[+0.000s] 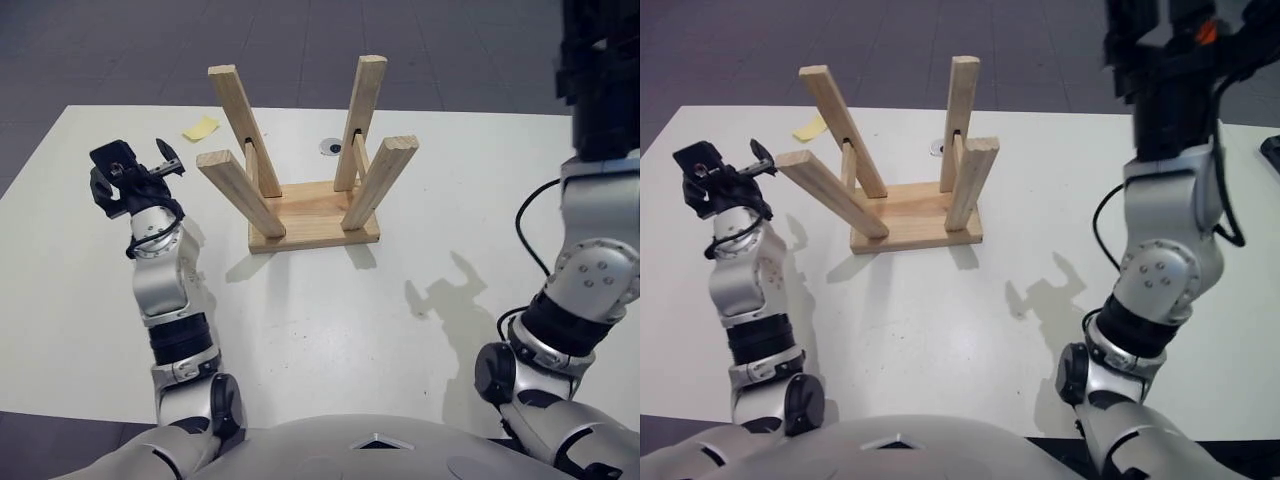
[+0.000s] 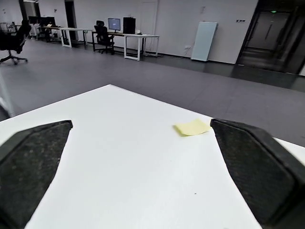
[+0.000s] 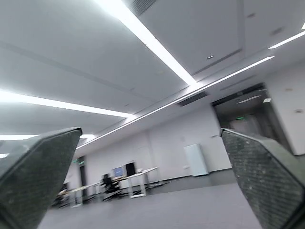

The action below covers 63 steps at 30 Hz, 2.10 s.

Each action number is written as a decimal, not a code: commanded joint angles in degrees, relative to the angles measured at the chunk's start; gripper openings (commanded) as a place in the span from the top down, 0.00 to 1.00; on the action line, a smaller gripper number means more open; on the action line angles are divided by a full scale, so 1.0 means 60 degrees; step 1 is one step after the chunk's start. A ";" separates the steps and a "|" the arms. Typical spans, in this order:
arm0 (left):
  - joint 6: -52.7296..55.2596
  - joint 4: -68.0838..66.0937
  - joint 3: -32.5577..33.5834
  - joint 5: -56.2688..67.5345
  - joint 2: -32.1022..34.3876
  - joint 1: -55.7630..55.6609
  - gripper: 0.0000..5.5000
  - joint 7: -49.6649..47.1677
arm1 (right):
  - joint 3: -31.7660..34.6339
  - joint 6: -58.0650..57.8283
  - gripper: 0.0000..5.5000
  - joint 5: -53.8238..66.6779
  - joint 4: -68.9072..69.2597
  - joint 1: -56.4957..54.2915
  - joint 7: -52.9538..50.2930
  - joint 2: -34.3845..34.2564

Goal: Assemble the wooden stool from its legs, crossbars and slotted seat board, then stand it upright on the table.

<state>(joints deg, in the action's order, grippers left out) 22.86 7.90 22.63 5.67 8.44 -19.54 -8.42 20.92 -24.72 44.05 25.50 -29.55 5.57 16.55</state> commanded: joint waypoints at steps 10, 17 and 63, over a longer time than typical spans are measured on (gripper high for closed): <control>0.1992 -0.0200 0.2555 0.7385 0.4664 0.1412 0.02 1.0110 | -0.1053 -0.1204 0.02 0.0669 -0.0603 0.2553 0.5746 0.3004; 0.2349 0.0934 0.0577 0.7339 0.4835 0.1992 0.02 1.0901 | -0.2081 -0.0972 0.02 -0.0100 -0.2344 0.2026 0.7242 0.3130; 0.9632 -0.0988 -0.2387 1.0183 0.5613 -0.2670 0.69 0.9577 | -0.2358 -1.1178 0.71 0.5449 -0.4593 -0.4374 0.2499 0.2411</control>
<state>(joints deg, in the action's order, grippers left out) 66.35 5.21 18.02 62.45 44.90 -27.29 51.02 10.13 -77.99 70.98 8.43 -41.10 27.02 38.15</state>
